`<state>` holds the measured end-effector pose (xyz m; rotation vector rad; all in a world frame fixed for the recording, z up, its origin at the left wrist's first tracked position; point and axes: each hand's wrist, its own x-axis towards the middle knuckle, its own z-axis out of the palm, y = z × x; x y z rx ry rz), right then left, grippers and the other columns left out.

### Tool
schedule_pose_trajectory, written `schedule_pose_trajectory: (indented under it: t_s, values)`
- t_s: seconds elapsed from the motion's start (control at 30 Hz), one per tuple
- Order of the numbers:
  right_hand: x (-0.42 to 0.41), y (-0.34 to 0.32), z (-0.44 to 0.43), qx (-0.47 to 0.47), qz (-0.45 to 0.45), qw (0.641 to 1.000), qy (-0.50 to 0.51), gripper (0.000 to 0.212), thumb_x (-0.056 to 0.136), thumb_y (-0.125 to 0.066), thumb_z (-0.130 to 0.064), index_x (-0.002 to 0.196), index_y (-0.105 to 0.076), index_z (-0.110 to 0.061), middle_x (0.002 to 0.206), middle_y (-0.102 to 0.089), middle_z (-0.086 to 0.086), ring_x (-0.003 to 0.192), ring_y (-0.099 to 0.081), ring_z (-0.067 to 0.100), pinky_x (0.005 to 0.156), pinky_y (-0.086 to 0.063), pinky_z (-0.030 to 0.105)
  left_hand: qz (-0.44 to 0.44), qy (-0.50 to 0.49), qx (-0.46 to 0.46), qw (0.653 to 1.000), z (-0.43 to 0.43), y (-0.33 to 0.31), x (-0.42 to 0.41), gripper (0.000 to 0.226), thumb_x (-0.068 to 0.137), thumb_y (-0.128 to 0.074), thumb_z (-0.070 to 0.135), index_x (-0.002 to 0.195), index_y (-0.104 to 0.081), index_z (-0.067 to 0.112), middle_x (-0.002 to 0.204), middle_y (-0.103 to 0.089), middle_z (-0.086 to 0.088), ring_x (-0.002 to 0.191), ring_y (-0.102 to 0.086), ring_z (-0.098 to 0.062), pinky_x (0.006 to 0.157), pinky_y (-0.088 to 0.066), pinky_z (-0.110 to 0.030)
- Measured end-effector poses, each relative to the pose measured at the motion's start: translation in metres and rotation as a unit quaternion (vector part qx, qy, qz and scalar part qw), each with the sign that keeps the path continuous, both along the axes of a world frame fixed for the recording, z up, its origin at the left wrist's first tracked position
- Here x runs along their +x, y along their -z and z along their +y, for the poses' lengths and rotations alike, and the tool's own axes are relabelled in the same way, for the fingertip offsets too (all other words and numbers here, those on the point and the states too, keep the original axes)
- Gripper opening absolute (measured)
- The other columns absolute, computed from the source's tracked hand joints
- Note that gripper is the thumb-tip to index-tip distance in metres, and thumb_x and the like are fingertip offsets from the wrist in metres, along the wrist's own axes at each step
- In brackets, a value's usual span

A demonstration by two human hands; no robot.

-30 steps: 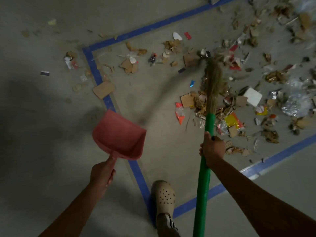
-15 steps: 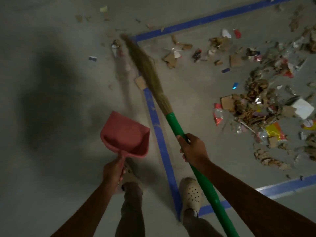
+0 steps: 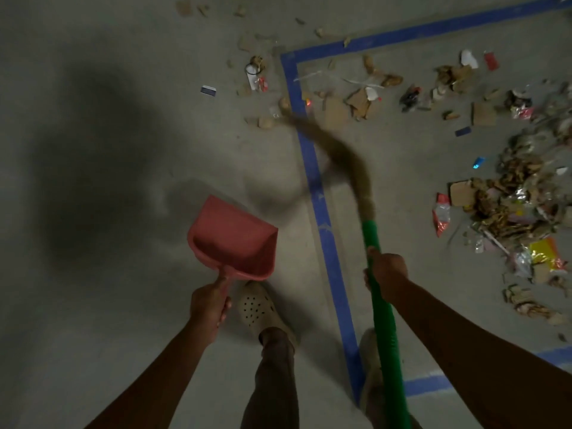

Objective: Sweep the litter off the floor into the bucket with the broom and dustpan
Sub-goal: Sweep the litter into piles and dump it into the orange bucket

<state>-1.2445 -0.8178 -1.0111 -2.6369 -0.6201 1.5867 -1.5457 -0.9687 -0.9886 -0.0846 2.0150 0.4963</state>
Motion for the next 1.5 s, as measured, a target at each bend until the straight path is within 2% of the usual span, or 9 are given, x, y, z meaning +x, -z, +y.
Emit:
schedule_pose_trajectory:
  t_s: [0.13, 0.27, 0.6, 0.73, 0.9, 1.0, 1.17, 1.3, 1.5]
  values:
    - [-0.002, -0.024, 0.025, 0.073, -0.052, 0.984, 0.152, 0.039, 0.102, -0.054, -0.044, 0.082, -0.056, -0.01, 0.073, -0.063, 0.009, 0.059, -0.059, 0.02, 0.062, -0.055, 0.036, -0.012, 0.019, 0.01, 1.0, 0.016, 0.0, -0.013, 0.059, 0.093, -0.059, 0.06, 0.066, -0.055, 0.007, 0.054, -0.051, -0.009, 0.034, -0.033, -0.014, 0.036, -0.022, -0.017]
    - [-0.019, -0.051, 0.036, 0.153, -0.058, 0.974, 0.157, 0.032, 0.103, -0.051, -0.042, 0.087, -0.057, -0.015, 0.076, -0.063, 0.006, 0.058, -0.058, 0.016, 0.053, -0.05, 0.029, -0.019, 0.017, 0.017, 1.0, 0.031, -0.003, -0.024, 0.065, 0.089, -0.059, 0.067, 0.063, -0.055, 0.008, 0.057, -0.051, -0.011, 0.035, -0.034, -0.015, 0.039, -0.023, -0.018]
    - [-0.148, -0.068, 0.002, 0.208, 0.068, 0.961, -0.169, 0.021, 0.101, -0.058, -0.037, 0.091, -0.062, -0.018, 0.068, -0.066, 0.008, 0.044, -0.057, 0.009, 0.045, -0.055, 0.032, -0.012, -0.025, 0.011, 1.0, 0.036, -0.007, -0.065, 0.069, 0.088, -0.06, 0.068, 0.059, -0.052, 0.006, 0.042, -0.044, -0.005, 0.029, -0.03, -0.014, 0.036, -0.021, -0.016]
    - [-0.209, -0.052, -0.011, 0.154, 0.13, 0.911, -0.361, 0.026, 0.1, -0.056, -0.044, 0.103, -0.062, -0.018, 0.077, -0.07, 0.007, 0.058, -0.063, 0.017, 0.059, -0.06, 0.039, -0.005, -0.073, 0.004, 0.997, 0.013, 0.001, -0.092, 0.061, 0.092, -0.061, 0.059, 0.06, -0.052, 0.007, 0.046, -0.047, -0.006, 0.029, -0.031, -0.014, 0.036, -0.02, -0.015]
    - [-0.261, -0.015, -0.006, 0.02, 0.103, 0.851, -0.514, 0.034, 0.099, -0.058, -0.047, 0.081, -0.056, -0.019, 0.071, -0.063, -0.001, 0.055, -0.059, 0.012, 0.06, -0.056, 0.029, -0.022, -0.129, -0.009, 0.991, -0.011, 0.009, -0.127, 0.056, 0.089, -0.067, 0.057, 0.064, -0.054, 0.009, 0.052, -0.049, -0.009, 0.029, -0.031, -0.013, 0.036, -0.02, -0.013]
    - [-0.258, 0.001, 0.008, -0.022, 0.084, 0.893, -0.441, 0.033, 0.099, -0.059, -0.043, 0.083, -0.056, -0.014, 0.074, -0.065, 0.002, 0.051, -0.059, 0.012, 0.049, -0.053, 0.025, -0.035, -0.145, -0.01, 0.989, -0.017, 0.012, -0.142, 0.05, 0.09, -0.069, 0.051, 0.068, -0.055, 0.008, 0.05, -0.049, -0.009, 0.027, -0.031, -0.012, 0.035, -0.019, -0.012]
    - [-0.224, 0.006, 0.038, 0.006, 0.018, 0.992, -0.125, 0.039, 0.099, -0.06, -0.041, 0.089, -0.063, -0.003, 0.074, -0.068, 0.012, 0.055, -0.061, 0.022, 0.059, -0.058, 0.035, -0.032, -0.121, 0.001, 0.992, -0.005, 0.015, -0.155, 0.054, 0.088, -0.069, 0.057, 0.069, -0.057, 0.008, 0.054, -0.049, -0.01, 0.029, -0.031, -0.013, 0.036, -0.019, -0.013]
    - [-0.2, -0.012, 0.06, 0.077, -0.065, 0.995, 0.006, 0.052, 0.101, -0.053, -0.046, 0.074, -0.064, -0.003, 0.059, -0.061, 0.01, 0.046, -0.057, 0.024, 0.048, -0.045, 0.027, -0.026, -0.092, 0.017, 0.995, 0.023, 0.009, -0.156, 0.058, 0.089, -0.067, 0.058, 0.065, -0.054, 0.007, 0.055, -0.049, -0.011, 0.029, -0.031, -0.013, 0.038, -0.019, -0.013]
    - [-0.198, -0.051, 0.071, 0.173, -0.047, 0.982, 0.061, 0.044, 0.104, -0.049, -0.043, 0.088, -0.064, -0.006, 0.071, -0.065, 0.012, 0.051, -0.058, 0.02, 0.043, -0.043, 0.024, -0.014, -0.043, 0.03, 0.999, 0.069, -0.004, -0.154, 0.066, 0.087, -0.063, 0.066, 0.06, -0.055, 0.007, 0.056, -0.051, -0.013, 0.033, -0.033, -0.015, 0.04, -0.022, -0.015]
